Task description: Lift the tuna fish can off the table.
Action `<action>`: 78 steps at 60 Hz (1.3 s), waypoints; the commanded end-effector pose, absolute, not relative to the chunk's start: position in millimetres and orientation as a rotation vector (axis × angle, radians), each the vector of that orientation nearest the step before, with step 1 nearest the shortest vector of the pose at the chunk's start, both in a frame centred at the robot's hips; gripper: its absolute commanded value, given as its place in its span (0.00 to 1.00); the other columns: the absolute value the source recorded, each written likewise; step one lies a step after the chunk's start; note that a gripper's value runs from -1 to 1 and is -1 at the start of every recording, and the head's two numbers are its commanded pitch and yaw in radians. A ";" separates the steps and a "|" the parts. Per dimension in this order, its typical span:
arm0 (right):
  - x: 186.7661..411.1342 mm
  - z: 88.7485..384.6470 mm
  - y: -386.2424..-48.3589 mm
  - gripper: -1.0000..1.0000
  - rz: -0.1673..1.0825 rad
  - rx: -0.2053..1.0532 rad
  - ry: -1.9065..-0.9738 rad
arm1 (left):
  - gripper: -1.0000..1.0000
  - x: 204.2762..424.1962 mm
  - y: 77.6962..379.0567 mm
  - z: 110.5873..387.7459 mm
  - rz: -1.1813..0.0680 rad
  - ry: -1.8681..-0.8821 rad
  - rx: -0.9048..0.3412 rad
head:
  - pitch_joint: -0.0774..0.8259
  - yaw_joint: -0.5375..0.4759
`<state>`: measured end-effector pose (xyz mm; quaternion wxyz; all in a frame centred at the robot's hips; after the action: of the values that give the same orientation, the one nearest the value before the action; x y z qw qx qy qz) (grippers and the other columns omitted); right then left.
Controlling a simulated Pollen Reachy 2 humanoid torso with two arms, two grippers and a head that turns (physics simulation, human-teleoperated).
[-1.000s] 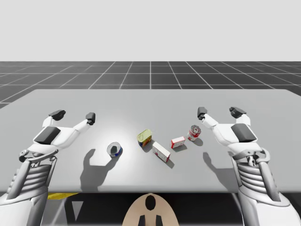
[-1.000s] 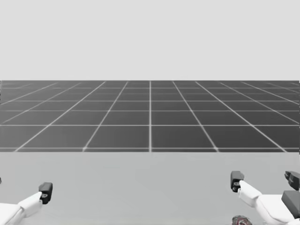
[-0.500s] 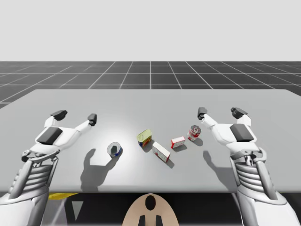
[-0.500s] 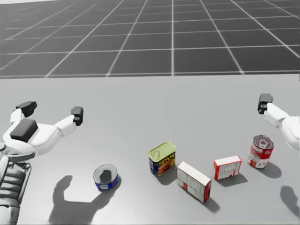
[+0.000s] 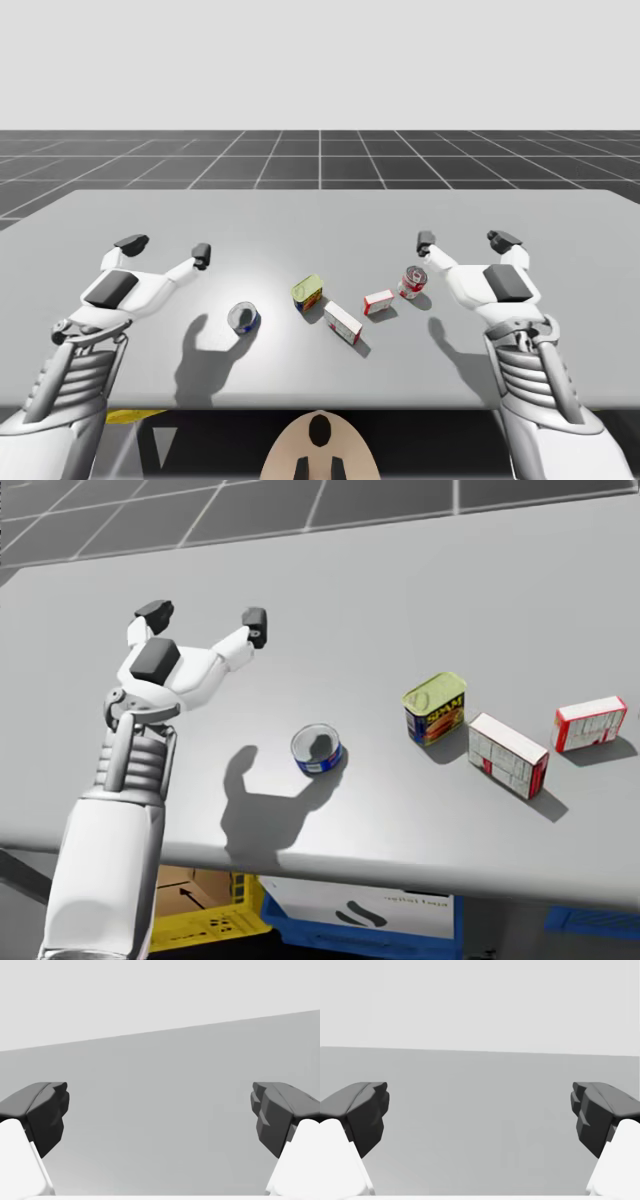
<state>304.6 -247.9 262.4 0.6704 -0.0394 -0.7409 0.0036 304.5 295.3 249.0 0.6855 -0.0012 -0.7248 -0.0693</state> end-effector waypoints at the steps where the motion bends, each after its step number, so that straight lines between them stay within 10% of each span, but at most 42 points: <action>1: 305.0 261.2 -246.6 0.00 0.017 -0.091 -1.663 | 0.00 300.6 291.9 252.7 -0.161 -1.626 -0.025 | 0.89 0.83; 29: 304.3 262.0 -247.4 0.00 0.018 -0.103 -1.667 | 0.00 235.9 270.3 295.8 -0.271 -1.489 -0.176 | 0.89 0.82; 45: 305.4 262.2 -247.7 0.00 0.028 -0.105 -1.671 | 0.00 196.0 265.3 267.5 -0.386 -1.344 -0.297 | 0.89 0.83; 78: 303.8 265.5 -247.6 0.00 0.039 -0.117 -1.691 | 0.00 227.4 247.2 169.1 -0.382 -1.150 -0.284 | 0.89 0.83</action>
<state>304.6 -247.4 264.7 0.6629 -0.0510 -0.7468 0.0173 214.6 251.4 187.4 0.7988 -0.1400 -0.5546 -0.1863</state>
